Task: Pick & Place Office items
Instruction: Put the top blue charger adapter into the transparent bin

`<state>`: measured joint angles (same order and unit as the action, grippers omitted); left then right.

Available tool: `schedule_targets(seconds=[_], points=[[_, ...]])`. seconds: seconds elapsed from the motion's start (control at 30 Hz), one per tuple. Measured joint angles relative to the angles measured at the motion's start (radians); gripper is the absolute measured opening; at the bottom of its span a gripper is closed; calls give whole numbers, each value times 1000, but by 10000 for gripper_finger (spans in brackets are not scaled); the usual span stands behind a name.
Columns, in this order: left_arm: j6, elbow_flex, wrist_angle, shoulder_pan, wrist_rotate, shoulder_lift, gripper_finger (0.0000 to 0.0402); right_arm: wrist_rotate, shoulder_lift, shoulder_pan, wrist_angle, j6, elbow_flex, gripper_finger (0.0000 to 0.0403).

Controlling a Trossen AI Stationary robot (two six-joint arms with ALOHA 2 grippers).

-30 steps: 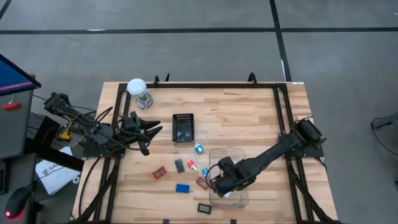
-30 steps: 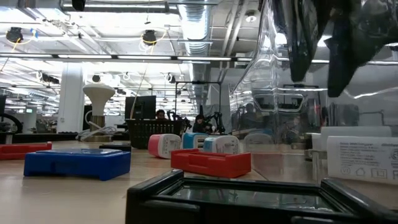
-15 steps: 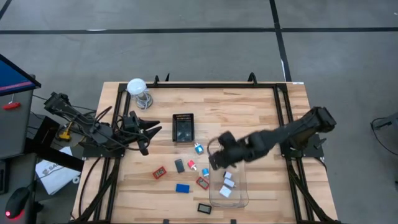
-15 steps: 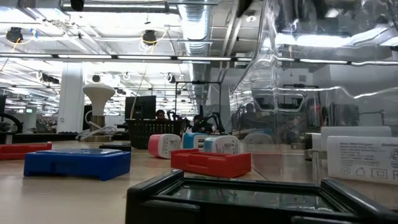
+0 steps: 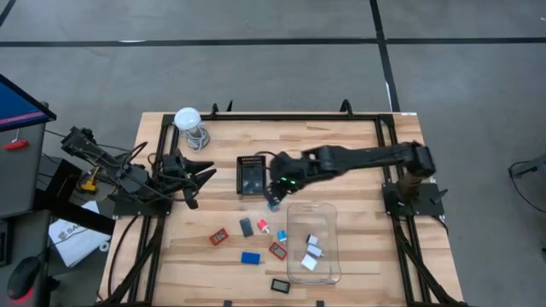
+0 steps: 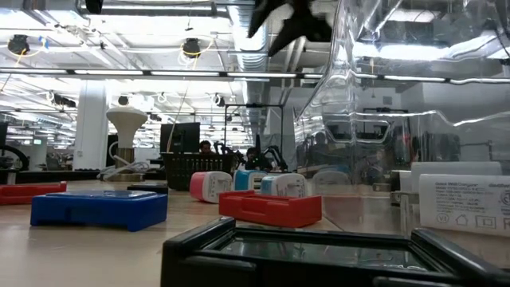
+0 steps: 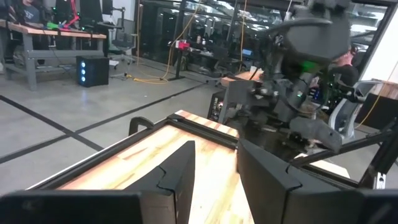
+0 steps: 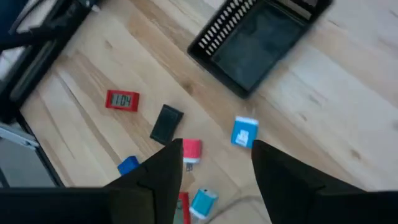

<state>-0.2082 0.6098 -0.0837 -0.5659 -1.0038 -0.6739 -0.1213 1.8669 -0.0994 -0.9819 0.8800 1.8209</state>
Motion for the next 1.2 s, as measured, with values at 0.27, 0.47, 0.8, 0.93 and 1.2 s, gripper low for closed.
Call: schedule_targets(seconds=[0.27,0.47,0.8,0.93,1.2], points=[[22,0,2,0,-10,8,118,13,282,39,-317,-129,383,246],[47,0,3,0,-20,13,118,66,408,69,-413,-123,465,305],[73,0,13,1,-20,41,118,199,529,87,-426,-176,465,342],[73,0,14,1,-21,48,118,196,546,80,-425,-196,464,342],[70,0,16,1,-20,48,118,173,580,84,-392,-203,455,341]])
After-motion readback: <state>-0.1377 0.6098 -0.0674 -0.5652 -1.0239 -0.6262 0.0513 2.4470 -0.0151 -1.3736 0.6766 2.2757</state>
